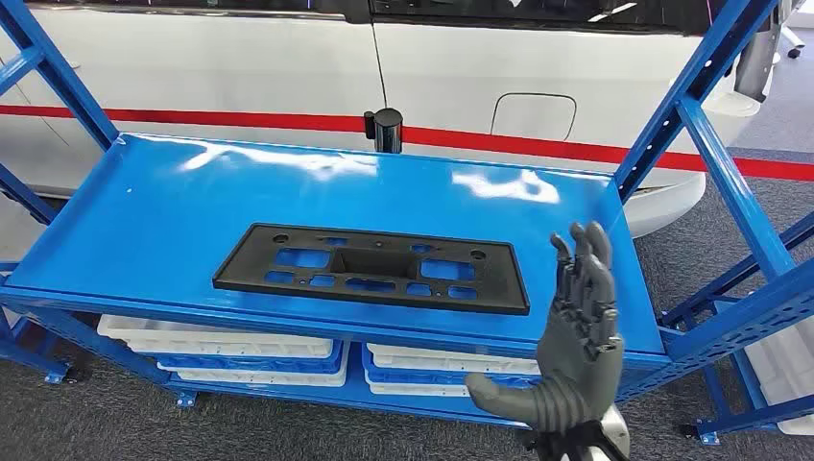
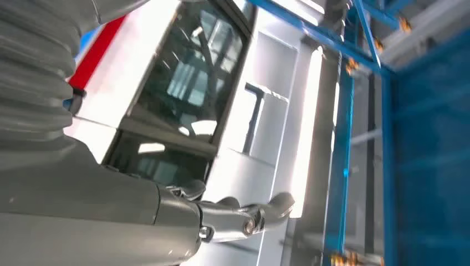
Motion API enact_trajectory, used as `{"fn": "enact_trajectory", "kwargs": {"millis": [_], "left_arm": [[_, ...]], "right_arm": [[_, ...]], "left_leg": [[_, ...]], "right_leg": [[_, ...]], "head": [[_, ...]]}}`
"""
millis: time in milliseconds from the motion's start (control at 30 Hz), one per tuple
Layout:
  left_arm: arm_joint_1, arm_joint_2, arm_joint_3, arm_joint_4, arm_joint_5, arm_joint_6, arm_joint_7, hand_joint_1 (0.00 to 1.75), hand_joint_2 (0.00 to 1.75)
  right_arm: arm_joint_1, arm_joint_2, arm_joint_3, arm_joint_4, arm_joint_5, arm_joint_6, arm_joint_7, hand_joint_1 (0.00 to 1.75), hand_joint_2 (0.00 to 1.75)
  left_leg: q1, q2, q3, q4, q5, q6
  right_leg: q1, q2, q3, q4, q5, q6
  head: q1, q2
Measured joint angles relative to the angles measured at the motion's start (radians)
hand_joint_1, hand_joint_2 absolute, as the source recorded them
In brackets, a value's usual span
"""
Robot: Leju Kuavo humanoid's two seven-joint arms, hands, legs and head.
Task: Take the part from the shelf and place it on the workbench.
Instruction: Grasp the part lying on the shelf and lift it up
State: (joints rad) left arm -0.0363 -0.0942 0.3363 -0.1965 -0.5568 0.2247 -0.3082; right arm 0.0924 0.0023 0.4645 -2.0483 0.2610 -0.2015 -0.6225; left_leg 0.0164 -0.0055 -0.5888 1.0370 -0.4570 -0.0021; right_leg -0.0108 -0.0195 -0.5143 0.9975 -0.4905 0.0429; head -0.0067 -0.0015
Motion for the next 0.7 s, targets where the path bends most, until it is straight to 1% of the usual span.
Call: {"fn": "enact_trajectory", "kwargs": {"millis": [233, 433, 600, 700], "left_arm": [[-0.003, -0.001, 0.001, 0.0, -0.012, -0.002, 0.004, 0.0, 1.75], [-0.003, -0.002, 0.001, 0.0, -0.015, -0.003, 0.006, 0.0, 1.75], [-0.006, -0.002, 0.003, 0.0, -0.025, -0.005, 0.01, 0.0, 1.75], [-0.007, -0.003, 0.003, 0.0, -0.029, -0.008, 0.013, 0.0, 1.75]], "right_arm": [[-0.067, -0.003, 0.102, 0.111, 0.073, -0.062, 0.042, 0.0, 1.75], [-0.089, -0.005, 0.138, 0.16, 0.098, -0.082, 0.052, 0.0, 1.75], [-0.127, -0.005, 0.178, 0.215, 0.226, -0.169, 0.097, 0.0, 1.75], [-0.147, -0.002, 0.202, 0.25, 0.258, -0.19, 0.108, 0.0, 1.75]], "left_leg": [[0.0, 0.0, 0.0, 0.0, 0.0, 0.0], [0.0, 0.0, 0.0, 0.0, 0.0, 0.0], [0.0, 0.0, 0.0, 0.0, 0.0, 0.0], [0.0, 0.0, 0.0, 0.0, 0.0, 0.0]], "right_leg": [[0.0, 0.0, -0.001, 0.0, 0.0, 0.0], [0.0, 0.0, -0.001, 0.001, 0.0, 0.0], [0.0, 0.0, -0.001, 0.001, 0.0, 0.0], [0.0, 0.0, -0.001, 0.001, 0.0, 0.0]], "head": [[0.0, 0.0], [0.0, 0.0], [0.0, 0.0], [0.0, 0.0]]}}
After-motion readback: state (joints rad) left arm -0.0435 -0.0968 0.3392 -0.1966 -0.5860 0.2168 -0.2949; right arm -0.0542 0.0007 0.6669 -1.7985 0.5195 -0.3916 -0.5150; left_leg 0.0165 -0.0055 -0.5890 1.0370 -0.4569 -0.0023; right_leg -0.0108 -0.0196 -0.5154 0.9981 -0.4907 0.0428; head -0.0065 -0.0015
